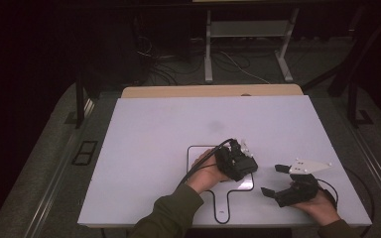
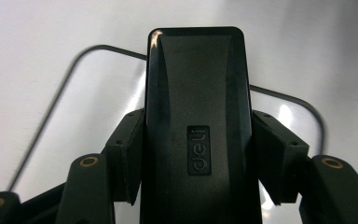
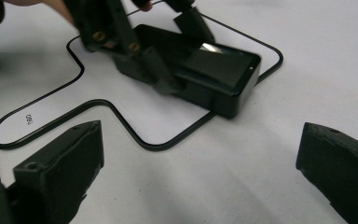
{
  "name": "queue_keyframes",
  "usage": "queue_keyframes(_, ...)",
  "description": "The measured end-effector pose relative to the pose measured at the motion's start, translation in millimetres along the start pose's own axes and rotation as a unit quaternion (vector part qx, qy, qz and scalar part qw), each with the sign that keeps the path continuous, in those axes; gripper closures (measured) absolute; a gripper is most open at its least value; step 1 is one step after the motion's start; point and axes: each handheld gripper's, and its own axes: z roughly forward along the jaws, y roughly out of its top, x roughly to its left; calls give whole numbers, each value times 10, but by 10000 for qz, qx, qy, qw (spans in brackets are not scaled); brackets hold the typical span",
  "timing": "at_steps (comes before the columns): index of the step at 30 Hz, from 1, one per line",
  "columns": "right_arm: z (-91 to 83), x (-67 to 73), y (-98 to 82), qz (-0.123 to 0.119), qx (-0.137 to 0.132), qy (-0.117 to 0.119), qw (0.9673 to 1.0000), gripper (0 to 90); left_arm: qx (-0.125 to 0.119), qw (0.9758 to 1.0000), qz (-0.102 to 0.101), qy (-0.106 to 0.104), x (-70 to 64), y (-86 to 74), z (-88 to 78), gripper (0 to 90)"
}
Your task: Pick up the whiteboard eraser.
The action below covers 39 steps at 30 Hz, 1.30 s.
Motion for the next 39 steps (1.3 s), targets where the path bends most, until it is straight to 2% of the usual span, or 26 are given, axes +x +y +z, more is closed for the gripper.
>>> queue_keyframes(1, -1, 3, 1, 1, 4, -5, 10000, 0, 21, 10000, 50, -24, -20, -12, -13, 391)
queue_keyframes(3, 1, 6, 2, 0, 5, -7, 10000, 0, -13, 10000, 21, -53, -37, -32, -21, 391)
queue_keyframes(4, 4, 8, 2, -3, 3, -6, 10000, 0, -10, 10000, 60, -58, -14, -32, -22, 391)
queue_keyframes(5, 4, 10, 4, -4, 9, -4, 10000, 0, -2, 10000, 39, 27, 5, -30, -15, 391)
queue_keyframes(6, 5, 11, 4, -11, 14, -3, 10000, 0, -44, 9999, -22, 122, 36, -29, -4, 391)
queue_keyframes(8, 2, 19, 3, 20, 37, 12, 10000, 0, -74, 9997, -133, 183, 120, -26, 11, 391)
queue_keyframes(12, 1, 4, -1, 19, 24, 2, 10000, 0, -44, 9996, -208, 199, 230, -15, 22, 391)
queue_keyframes(19, -7, -3, -4, 23, 4, -3, 10000, 0, -148, 9992, -365, -37, 267, -68, -16, 392)
queue_keyframes(22, -4, -4, -3, 12, 8, -1, 10000, 0, -306, 9978, -565, -142, 247, -95, -29, 392)
queue_keyframes(23, -2, -3, -2, 12, 10, 0, 10000, 0, -234, 9985, -469, -160, 256, -102, -47, 392)
queue_keyframes(24, -1, -2, -2, 5, 10, 0, 10000, 0, -257, 9984, -468, -181, 252, -112, -56, 392)
queue_keyframes(25, -1, -1, -2, 3, 12, 3, 10000, 0, -321, 9977, -559, -198, 237, -124, -58, 392)
queue_keyframes(26, -1, 0, -3, 1, 20, 4, 10000, 0, -238, 9984, -467, -233, 250, -139, -80, 392)
queue_keyframes(28, 1, 6, -4, 18, 39, 10, 10000, 0, -225, 9984, -433, -302, 255, -167, -100, 392)
queue_keyframes(29, 3, 6, -4, 20, 38, 11, 10000, 0, -404, 9967, -645, -298, 223, -179, -87, 392)
queue_keyframes(30, 4, 7, -4, 19, 42, 17, 10000, 0, -275, 9979, -493, -319, 244, -185, -107, 392)
queue_keyframes(31, 6, 5, -5, 11, 38, 17, 10000, 0, -262, 9981, -469, -316, 246, -186, -112, 392)
queue_keyframes(32, 5, 6, -5, 10, 41, 20, 10000, 0, -374, 9970, -611, -303, 229, -186, -100, 392)
queue_keyframes(34, 5, 6, -5, 4, 41, 23, 10000, 0, -238, 9983, -412, -329, 256, -185, -126, 391)
queue_keyframes(35, 6, 6, -6, -2, 40, 22, 10000, 0, -374, 9972, -568, -317, 232, -182, -113, 392)
queue_keyframes(39, 5, 2, -7, 0, 45, 23, 10000, 0, -385, 9971, -565, -336, 218, -179, -124, 391)
